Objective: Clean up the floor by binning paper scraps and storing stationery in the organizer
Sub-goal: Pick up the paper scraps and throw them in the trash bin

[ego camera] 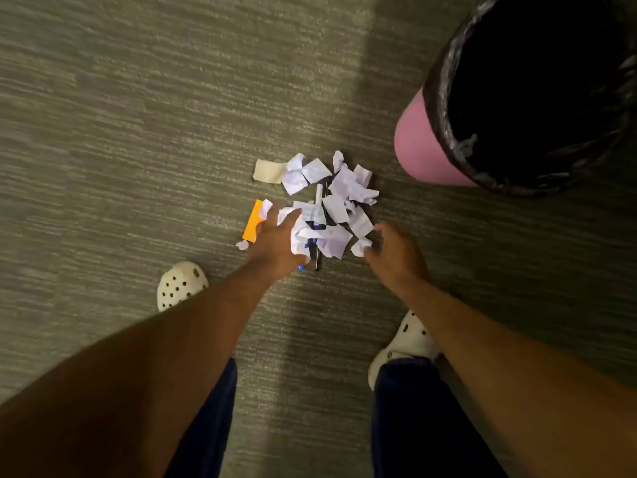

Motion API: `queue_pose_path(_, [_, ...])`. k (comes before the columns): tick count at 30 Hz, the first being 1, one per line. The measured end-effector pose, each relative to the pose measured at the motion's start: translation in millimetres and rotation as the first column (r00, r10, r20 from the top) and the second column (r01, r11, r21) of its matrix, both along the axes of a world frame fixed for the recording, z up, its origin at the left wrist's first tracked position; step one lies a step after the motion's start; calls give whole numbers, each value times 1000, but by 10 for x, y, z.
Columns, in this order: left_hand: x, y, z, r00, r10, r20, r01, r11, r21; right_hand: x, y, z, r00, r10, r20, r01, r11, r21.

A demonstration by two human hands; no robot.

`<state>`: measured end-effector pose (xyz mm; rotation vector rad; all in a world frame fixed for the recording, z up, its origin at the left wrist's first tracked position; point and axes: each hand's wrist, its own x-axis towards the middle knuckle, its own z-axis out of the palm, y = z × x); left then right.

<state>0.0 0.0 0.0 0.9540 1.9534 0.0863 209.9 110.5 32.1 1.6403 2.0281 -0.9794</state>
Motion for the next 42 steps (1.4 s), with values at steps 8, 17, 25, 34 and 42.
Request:
queue_pose_path(8, [-14, 126, -771, 860, -448, -244, 443, 893, -78, 109, 94, -622, 998, 52, -29, -51, 998, 25])
queue_pose_path(17, [-30, -3, -635, 993, -14, -118, 35, 984, 174, -167, 442, -758, 981, 147, -123, -123, 975, 184])
queue_pose_path(25, [-20, -274, -329, 563, 813, 150, -821, 571, -13, -677, 395, -1096, 981, 171, -94, -170, 985, 23])
queue_pose_path(34, [-18, -279, -201, -90, 875, 475, -931, 96, -352, -652, 287, -1286, 963, -169, -210, 181, 983, 39])
queue_pose_path(42, [-62, 283, 491, -82, 827, 556, -923, 148, -356, -464, 411, 90, 418, -807, -418, 633, 589, -503])
